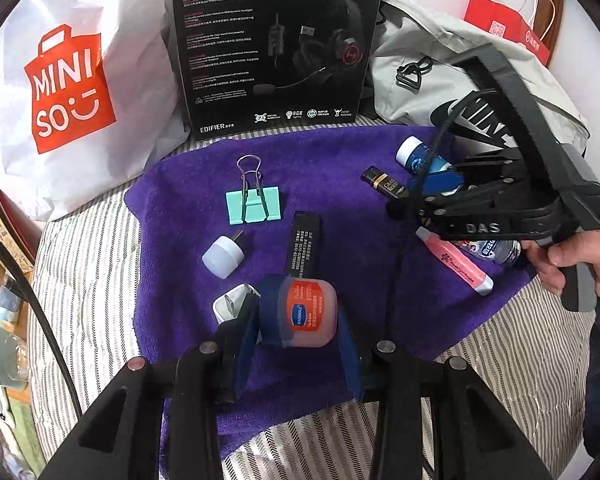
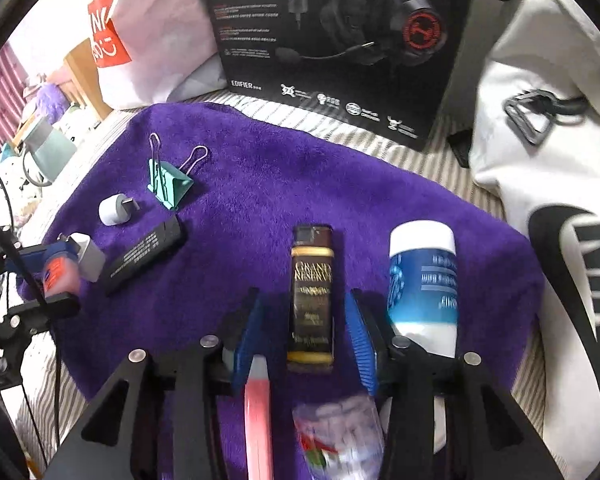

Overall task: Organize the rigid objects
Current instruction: 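Carry the Vaseline tin and lighter onto the purple towel and open both tools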

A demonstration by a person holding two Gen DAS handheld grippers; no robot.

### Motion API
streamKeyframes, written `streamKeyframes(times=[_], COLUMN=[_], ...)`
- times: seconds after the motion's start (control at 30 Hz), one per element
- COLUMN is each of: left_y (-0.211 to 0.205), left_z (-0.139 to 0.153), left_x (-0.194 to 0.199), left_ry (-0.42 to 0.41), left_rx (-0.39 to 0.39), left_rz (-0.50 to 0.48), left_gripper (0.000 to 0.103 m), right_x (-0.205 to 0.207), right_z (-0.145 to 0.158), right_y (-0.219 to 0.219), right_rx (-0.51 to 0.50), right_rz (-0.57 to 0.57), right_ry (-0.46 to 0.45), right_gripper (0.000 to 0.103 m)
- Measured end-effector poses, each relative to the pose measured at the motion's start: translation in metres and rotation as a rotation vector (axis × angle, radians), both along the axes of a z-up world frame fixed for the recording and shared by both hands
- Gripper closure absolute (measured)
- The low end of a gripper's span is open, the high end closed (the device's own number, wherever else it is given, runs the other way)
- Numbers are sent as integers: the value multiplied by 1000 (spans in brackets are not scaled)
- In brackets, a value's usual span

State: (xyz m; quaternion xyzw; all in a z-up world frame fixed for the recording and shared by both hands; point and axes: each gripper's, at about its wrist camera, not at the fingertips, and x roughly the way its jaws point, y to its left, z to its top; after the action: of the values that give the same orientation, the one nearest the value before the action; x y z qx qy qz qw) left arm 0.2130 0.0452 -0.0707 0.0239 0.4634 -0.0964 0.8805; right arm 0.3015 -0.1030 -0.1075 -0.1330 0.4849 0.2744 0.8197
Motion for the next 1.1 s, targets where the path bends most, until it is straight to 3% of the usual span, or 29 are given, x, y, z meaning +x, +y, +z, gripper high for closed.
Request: streamKeyframes(times=[0.4, 1.1], left_y=[-13, -50], left_z=[-5, -26], left_x=[14, 56], left_ry=[18, 56], left_rx=[-3, 48], left_rz=[-37, -97], left_gripper=[68, 68], right_x=[-41, -75], right_z=[24, 16], right_y=[-43, -78], right_rx=[50, 88], right_rz=[-30, -87], right_ry=[-45, -41], right_gripper=[56, 52])
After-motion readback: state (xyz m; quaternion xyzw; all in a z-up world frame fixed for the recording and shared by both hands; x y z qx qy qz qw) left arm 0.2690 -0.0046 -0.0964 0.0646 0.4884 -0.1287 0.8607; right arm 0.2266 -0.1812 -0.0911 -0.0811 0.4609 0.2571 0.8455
